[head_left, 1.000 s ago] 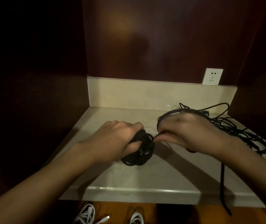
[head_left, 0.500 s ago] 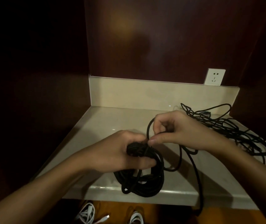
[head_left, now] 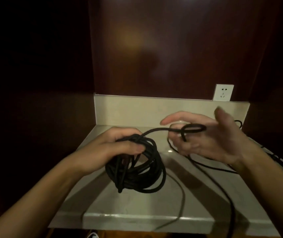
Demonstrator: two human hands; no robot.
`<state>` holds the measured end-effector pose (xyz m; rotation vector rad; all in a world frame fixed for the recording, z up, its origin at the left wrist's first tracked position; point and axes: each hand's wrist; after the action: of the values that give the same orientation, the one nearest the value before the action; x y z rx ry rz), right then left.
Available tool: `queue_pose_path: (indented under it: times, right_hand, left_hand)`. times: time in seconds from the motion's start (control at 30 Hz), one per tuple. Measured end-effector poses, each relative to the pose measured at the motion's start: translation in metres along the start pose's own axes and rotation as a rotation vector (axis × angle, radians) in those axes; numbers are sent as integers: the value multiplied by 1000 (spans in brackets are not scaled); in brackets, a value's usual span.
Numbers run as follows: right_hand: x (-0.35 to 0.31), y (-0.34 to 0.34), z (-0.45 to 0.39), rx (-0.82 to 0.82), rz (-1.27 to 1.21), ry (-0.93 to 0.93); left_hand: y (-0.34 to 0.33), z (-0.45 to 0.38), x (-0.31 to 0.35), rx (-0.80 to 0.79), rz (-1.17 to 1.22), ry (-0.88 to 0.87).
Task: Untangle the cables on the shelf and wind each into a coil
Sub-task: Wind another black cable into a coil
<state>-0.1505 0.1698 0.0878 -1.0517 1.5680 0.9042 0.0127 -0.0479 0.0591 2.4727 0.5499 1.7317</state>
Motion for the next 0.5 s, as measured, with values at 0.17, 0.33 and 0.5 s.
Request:
queue_pose_path:
  times: [0.17, 0.33, 0.5]
  right_hand:
    - [-2, -27, -11, 595, 244, 282]
    - [25, -35, -40, 933, -114, -37]
    - [66, -20, -53, 984, 603, 86]
  left_hand:
    - [5, 0, 12, 70, -90, -23]
    - [-6, -4, 12, 148, -366, -112]
    - [-7, -4, 4, 198, -374, -121]
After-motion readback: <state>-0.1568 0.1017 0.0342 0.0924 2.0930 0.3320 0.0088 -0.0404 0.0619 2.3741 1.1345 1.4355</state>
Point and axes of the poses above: each hand's wrist, its own z-axis away from the middle knuckle, its own y-axis out of the back of the hand, x = y × z, and after that the axes turned 13 degrees about x, right-handed
